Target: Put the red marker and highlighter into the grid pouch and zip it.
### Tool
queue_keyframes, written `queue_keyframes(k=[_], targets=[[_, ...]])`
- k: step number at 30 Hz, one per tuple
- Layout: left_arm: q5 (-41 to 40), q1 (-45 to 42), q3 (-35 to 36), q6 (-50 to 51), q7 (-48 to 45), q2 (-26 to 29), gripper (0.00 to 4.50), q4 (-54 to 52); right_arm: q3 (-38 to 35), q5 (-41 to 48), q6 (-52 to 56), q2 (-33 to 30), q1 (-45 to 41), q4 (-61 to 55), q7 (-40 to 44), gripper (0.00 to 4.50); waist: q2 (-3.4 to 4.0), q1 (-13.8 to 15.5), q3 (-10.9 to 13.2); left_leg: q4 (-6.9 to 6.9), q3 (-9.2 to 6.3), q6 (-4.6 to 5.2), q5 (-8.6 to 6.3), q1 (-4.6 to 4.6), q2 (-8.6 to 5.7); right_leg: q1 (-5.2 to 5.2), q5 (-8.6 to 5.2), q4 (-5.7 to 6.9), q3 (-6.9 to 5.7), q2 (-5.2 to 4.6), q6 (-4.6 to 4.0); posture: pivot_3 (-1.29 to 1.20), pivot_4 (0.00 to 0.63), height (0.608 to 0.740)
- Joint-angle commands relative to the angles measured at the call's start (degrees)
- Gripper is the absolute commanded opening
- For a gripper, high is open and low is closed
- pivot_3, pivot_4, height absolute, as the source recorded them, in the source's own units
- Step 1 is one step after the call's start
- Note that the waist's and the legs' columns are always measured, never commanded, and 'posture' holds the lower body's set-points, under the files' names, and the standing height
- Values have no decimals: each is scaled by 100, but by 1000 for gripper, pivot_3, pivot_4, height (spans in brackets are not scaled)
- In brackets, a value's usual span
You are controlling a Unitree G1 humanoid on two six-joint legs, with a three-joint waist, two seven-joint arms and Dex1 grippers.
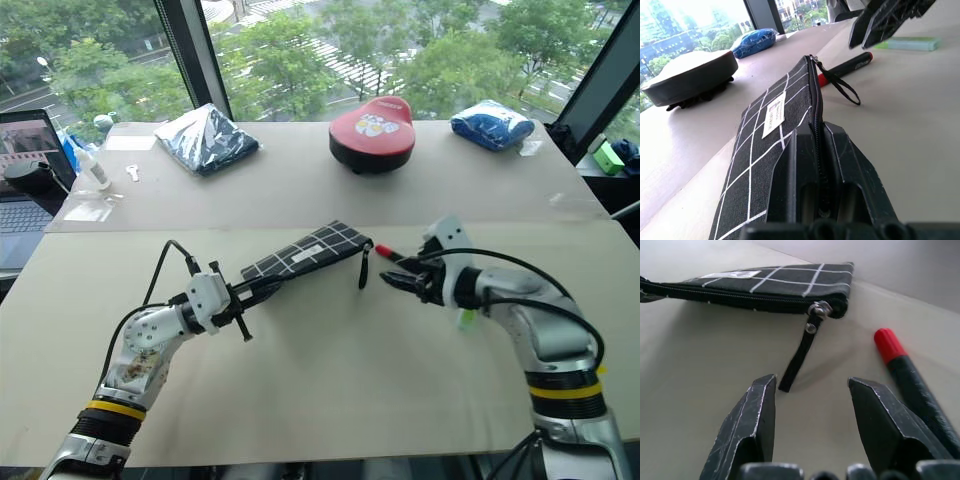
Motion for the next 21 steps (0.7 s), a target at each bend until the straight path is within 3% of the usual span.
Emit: queue_keyframes(k=[1, 14, 17, 21], targets=[[-79, -61, 126, -38, -42, -31, 0, -148, 198, -292, -206, 268, -335, 245, -347, 2538, 0, 5, 0, 2, 0, 0, 0, 0, 0, 0, 0, 0, 0, 0, 0, 0, 150, 740], [-9, 33, 219, -100, -19, -154, 0, -163, 501, -621, -383, 722, -895, 1187, -424, 2538, 0, 5, 0, 6, 0, 1, -1, -2, -2, 0, 0, 3, -3, 4, 0, 0, 150, 740], [-2, 27, 245, -97, -8, -174, 0, -155, 446, -618, -473, 822, -966, 1277, -405, 1951, 0, 4, 0, 6, 0, 1, -1, -1, -1, -1, 0, 7, -3, 5, 0, 0, 150, 740], [14, 24, 278, -109, 32, -197, 0, -153, 450, -563, -471, 875, -978, 1195, -262, 492, 0, 6, 0, 7, -1, 1, -1, -2, -2, -1, 0, 39, -3, 5, 0, 0, 150, 740]])
